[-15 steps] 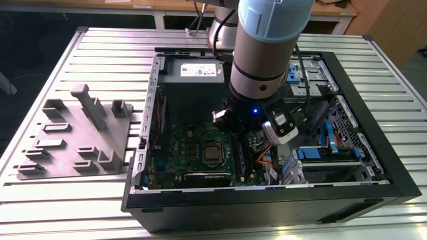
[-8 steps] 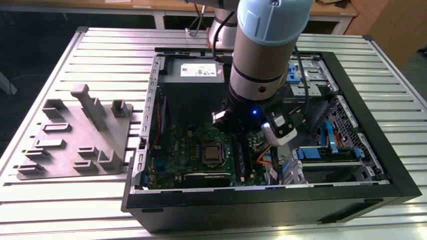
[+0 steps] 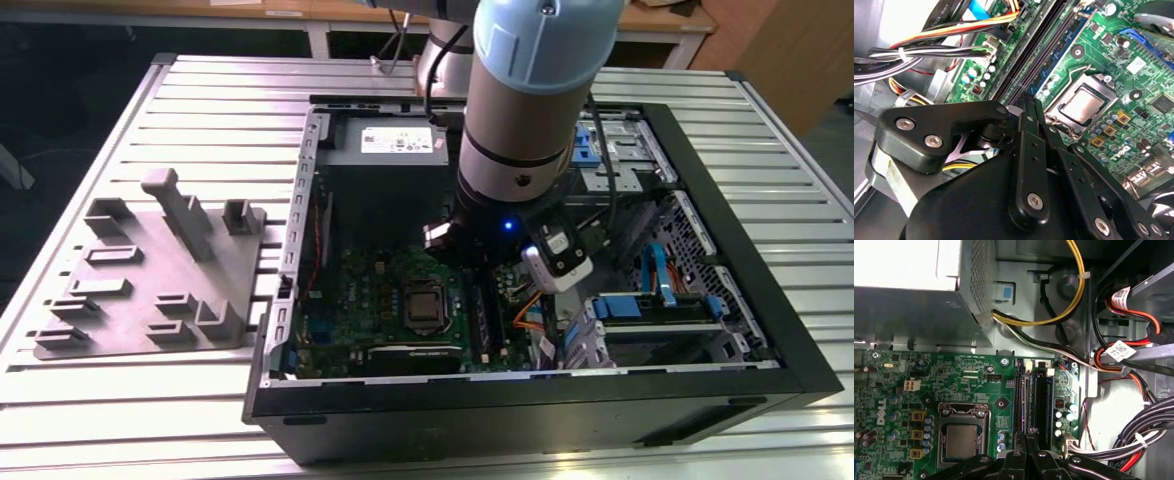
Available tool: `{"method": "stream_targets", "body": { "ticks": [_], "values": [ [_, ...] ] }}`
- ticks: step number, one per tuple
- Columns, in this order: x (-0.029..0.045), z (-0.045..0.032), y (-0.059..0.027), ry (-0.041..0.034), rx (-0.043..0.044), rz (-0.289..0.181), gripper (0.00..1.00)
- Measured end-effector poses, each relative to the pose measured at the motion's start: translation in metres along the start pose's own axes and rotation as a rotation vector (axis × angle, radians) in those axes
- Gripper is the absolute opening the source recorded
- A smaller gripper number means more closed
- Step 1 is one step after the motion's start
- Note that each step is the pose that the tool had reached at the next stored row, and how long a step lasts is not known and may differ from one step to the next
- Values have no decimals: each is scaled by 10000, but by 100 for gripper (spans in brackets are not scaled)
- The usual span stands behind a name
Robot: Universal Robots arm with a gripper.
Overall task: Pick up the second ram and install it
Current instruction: 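Insert the second ram into the second slot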
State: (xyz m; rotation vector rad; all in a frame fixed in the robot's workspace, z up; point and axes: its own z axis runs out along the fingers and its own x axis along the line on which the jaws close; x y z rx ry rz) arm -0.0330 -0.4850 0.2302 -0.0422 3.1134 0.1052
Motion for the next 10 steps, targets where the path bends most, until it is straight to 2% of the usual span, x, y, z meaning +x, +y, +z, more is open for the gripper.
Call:
{"method": "stream_targets", "body": {
  "ticks": [10],
  "values": [
    [1, 16, 0, 2, 1, 0, 11]
  ]
}}
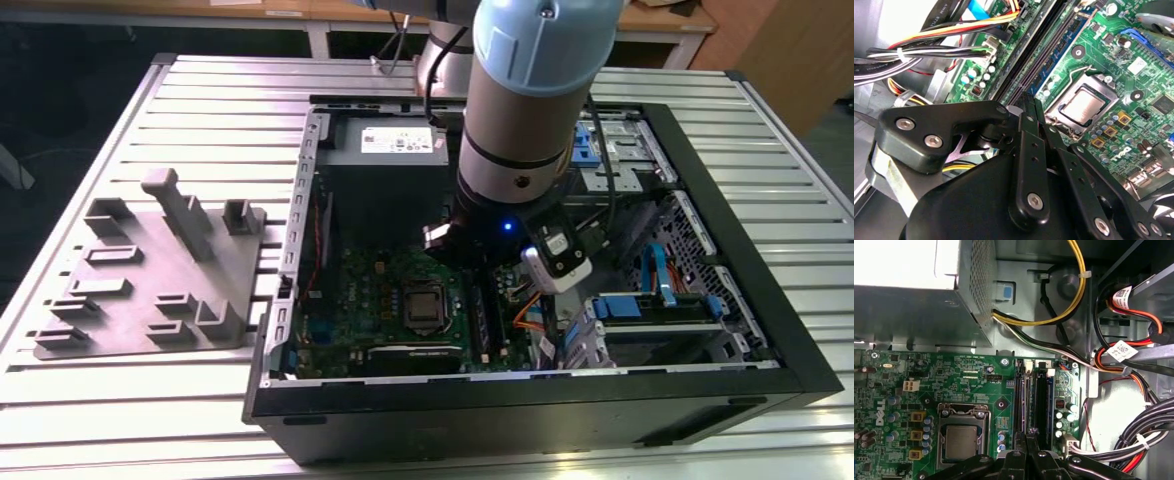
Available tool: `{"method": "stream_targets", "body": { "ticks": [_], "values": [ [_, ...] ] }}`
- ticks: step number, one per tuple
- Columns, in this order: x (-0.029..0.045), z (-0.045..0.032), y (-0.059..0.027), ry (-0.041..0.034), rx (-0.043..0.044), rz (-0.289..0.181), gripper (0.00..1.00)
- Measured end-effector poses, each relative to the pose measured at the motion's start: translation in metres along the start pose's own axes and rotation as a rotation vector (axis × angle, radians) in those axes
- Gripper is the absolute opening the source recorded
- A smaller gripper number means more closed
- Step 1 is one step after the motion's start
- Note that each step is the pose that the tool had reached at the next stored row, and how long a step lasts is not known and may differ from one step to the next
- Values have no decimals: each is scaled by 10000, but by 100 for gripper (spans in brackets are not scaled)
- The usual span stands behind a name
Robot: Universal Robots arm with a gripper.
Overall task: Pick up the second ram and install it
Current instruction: 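Insert the second ram into the second slot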
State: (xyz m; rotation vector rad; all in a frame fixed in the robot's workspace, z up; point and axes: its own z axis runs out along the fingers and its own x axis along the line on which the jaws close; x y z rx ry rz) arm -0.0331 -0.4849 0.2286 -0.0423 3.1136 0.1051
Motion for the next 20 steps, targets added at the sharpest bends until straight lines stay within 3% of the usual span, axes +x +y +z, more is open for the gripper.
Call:
{"method": "stream_targets", "body": {
  "ticks": [20],
  "values": [
    [-21, 13, -1, -11, 4, 169, 11]
  ]
}}
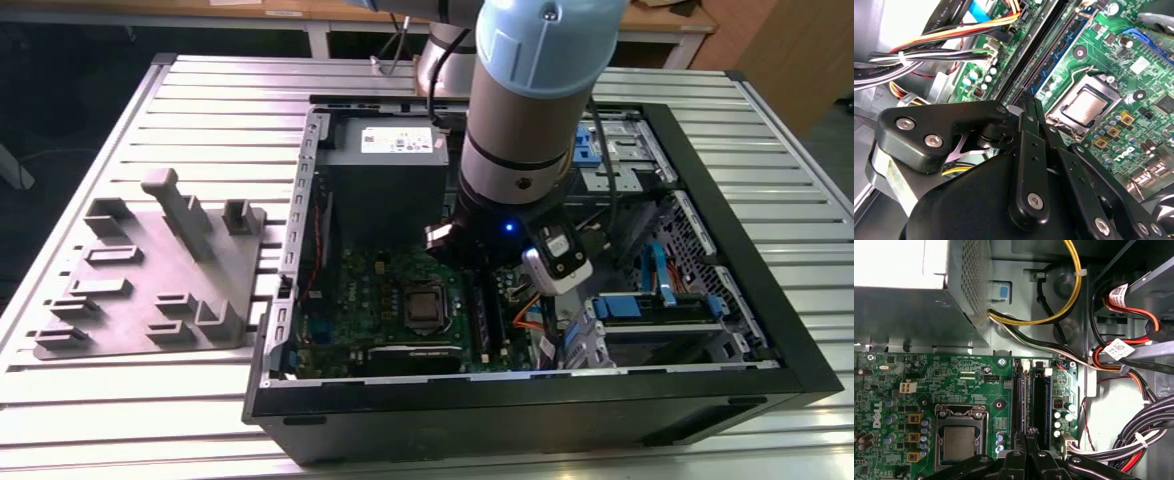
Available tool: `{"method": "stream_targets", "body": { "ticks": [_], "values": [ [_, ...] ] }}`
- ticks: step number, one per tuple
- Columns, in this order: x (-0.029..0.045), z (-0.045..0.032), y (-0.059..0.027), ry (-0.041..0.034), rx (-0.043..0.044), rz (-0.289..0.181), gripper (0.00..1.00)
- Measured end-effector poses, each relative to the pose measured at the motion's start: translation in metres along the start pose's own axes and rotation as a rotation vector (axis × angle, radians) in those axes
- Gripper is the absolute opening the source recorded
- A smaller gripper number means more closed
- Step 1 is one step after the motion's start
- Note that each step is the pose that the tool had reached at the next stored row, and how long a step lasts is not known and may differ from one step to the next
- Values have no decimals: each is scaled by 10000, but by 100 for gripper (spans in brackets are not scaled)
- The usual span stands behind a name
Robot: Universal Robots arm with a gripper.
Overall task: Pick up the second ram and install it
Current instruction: 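Insert the second ram into the second slot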
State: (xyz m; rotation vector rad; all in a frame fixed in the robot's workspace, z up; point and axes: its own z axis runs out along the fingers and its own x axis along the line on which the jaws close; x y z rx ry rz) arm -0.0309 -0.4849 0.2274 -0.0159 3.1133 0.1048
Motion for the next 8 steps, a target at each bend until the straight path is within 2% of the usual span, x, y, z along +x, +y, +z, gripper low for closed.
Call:
{"method": "stream_targets", "body": {
  "ticks": [8],
  "values": [
    [-18, 6, -1, -7, 2, 103, 11]
  ]
}}
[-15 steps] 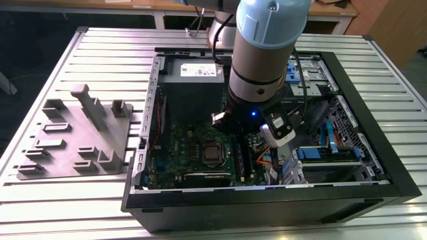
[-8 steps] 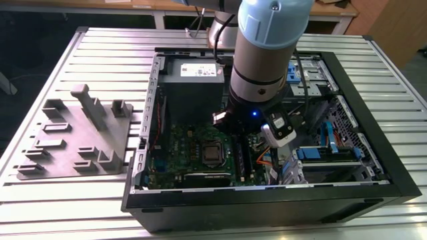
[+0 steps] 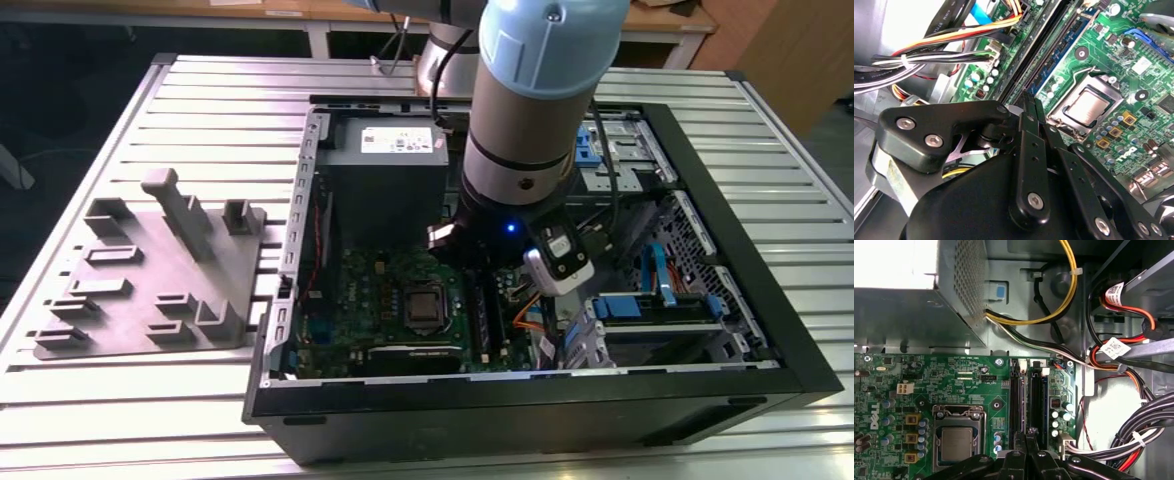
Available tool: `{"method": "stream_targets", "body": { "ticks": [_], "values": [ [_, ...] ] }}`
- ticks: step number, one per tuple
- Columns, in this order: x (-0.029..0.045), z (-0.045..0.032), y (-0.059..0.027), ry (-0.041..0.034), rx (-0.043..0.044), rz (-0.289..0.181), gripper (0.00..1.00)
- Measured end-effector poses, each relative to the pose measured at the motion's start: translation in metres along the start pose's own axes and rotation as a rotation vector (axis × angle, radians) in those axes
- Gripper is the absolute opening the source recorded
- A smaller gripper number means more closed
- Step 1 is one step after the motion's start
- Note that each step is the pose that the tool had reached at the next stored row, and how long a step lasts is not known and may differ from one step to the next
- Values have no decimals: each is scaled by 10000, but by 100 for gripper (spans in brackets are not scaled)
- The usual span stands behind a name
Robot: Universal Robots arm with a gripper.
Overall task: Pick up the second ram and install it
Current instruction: 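Insert the second ram into the second slot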
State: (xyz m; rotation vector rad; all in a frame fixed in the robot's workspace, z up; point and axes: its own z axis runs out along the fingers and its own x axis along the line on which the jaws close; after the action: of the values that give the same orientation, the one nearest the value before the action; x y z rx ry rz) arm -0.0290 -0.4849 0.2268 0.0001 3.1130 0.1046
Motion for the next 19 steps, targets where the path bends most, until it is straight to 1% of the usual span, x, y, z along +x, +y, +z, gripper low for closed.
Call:
{"method": "stream_targets", "body": {
  "ticks": [19],
  "values": [
    [1, 25, -2, -1, 0, 5, 11]
  ]
}}
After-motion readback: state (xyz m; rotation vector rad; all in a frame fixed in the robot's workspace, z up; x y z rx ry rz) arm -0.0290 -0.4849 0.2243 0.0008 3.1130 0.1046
